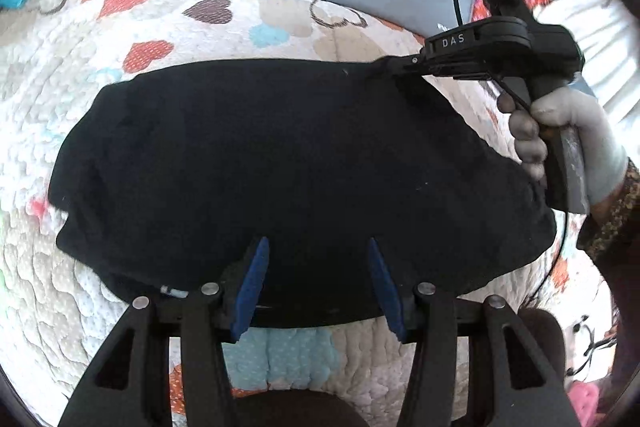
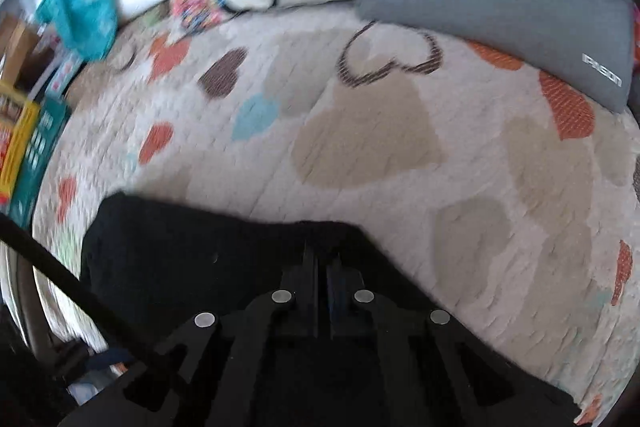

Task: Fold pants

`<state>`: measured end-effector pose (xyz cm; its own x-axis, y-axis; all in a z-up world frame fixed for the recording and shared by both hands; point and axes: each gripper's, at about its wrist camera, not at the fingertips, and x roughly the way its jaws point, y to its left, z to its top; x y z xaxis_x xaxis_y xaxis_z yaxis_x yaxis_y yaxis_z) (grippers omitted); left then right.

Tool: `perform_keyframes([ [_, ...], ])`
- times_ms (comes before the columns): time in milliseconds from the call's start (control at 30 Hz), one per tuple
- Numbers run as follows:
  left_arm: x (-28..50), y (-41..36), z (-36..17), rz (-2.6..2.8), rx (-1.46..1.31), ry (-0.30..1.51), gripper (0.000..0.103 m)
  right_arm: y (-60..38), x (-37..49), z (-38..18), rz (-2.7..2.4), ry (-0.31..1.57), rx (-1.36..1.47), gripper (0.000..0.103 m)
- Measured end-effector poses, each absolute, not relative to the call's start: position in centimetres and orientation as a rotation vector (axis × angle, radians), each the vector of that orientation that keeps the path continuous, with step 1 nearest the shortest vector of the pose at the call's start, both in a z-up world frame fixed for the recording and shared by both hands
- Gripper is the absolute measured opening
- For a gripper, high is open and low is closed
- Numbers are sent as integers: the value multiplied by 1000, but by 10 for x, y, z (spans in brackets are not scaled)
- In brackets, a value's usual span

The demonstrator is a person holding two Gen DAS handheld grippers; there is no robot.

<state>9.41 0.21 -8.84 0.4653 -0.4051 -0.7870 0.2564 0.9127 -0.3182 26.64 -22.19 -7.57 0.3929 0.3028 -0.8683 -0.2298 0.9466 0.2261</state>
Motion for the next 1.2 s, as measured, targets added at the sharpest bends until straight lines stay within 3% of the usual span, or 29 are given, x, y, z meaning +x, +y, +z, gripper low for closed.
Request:
perform_keyframes([
  [333,72,65,-74,-352,-354,990,57,-223,297,-99,250,1179,144,2],
  [433,63,91,-72,-304,-412,987,58,-235,297,-83,107,1121,103,18],
  [667,48,147,-83,-152,-489,969,59,-215,250,-34,274,1076,153,19],
  [800,37,174,-86,-62,-508,956,59,-137,204,-41,529,1125,12,33],
  [967,20,209,-84,10,-544,927,59,-28,153,-65,728,1089,-242,34],
  [1167,10,239,-88,55,-616,906,59,32,142,-92,732,1000,-407,33],
  [1200,9,241,-89,56,-621,904,59,35,145,-98,710,1016,-420,19],
])
